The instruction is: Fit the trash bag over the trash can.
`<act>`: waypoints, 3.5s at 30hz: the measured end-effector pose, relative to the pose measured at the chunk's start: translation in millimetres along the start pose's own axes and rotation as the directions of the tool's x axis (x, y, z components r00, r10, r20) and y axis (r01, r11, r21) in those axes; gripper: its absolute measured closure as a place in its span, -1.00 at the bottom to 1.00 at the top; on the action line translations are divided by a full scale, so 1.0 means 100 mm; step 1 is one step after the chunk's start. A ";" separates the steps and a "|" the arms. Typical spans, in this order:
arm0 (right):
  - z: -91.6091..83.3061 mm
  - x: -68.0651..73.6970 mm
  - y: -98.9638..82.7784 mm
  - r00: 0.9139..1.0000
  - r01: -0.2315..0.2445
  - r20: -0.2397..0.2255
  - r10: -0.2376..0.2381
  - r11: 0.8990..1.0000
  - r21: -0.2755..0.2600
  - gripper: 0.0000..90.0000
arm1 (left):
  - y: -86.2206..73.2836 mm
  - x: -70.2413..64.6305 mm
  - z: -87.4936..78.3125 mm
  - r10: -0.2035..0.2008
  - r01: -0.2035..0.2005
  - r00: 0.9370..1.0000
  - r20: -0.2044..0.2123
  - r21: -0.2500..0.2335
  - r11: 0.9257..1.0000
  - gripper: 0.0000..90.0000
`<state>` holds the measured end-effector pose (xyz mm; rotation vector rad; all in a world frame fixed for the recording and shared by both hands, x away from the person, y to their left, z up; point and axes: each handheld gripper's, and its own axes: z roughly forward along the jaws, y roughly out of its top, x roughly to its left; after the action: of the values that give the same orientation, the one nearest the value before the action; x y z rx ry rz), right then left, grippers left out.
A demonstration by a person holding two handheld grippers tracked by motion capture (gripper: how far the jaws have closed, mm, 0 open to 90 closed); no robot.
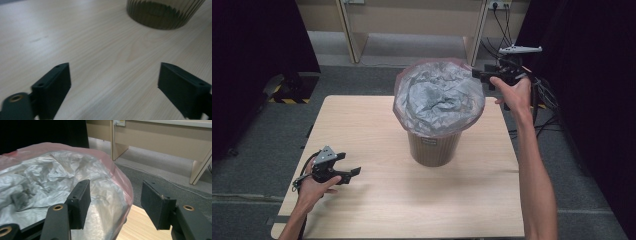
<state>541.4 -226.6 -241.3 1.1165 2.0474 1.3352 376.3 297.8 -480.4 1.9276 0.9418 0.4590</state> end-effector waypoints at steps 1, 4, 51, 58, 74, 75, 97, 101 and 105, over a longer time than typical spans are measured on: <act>0.01 -0.01 0.00 1.000 -0.002 0.004 0.002 1.000 0.000 -0.08 | 0.04 -0.03 -0.01 0.004 -0.004 1.000 0.010 -0.008 1.000 -0.62; 0.03 -0.04 0.00 1.000 -0.012 0.007 0.012 1.000 -0.008 -0.08 | 0.18 -0.12 -0.03 0.022 -0.020 0.999 0.035 -0.044 0.999 -0.64; 0.31 -0.21 -0.03 0.999 -0.031 0.011 0.031 0.999 0.032 0.05 | 2.02 -0.70 -0.08 0.026 0.034 0.984 0.175 -0.328 0.944 -0.67; 0.39 -0.29 -0.05 0.997 -0.069 0.021 0.068 0.997 0.044 0.05 | 2.09 -0.81 -0.03 0.035 0.024 0.983 0.178 -0.315 0.949 -0.67; 0.52 -0.34 -0.21 0.990 -0.091 -0.098 0.099 0.992 0.090 0.52 | 1.97 -0.78 0.16 0.017 0.031 0.979 0.205 -0.233 0.972 -0.67; 0.52 -0.34 -0.22 0.991 -0.086 -0.096 0.094 0.992 0.090 0.55 | 1.95 -0.78 0.16 0.016 0.033 0.979 0.203 -0.234 0.972 -0.65; 0.46 -0.32 -0.24 0.997 0.000 -0.083 0.004 0.999 0.055 1.00 | 1.76 -0.81 0.25 0.064 0.004 0.949 0.309 -0.215 0.977 0.82; 0.47 -0.31 -0.25 0.997 0.009 -0.072 -0.004 0.998 0.061 1.00 | 1.72 -0.73 0.26 0.049 0.017 0.953 0.299 -0.216 0.976 0.90; 0.56 -0.29 -0.31 0.997 0.022 -0.070 -0.016 0.996 0.092 1.00 | 1.65 -0.69 0.31 0.038 0.020 0.957 0.289 -0.194 0.981 0.93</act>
<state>586.4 -226.5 -294.6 1.1005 2.1846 1.2988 422.6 179.2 -350.6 1.7614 0.6701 0.2515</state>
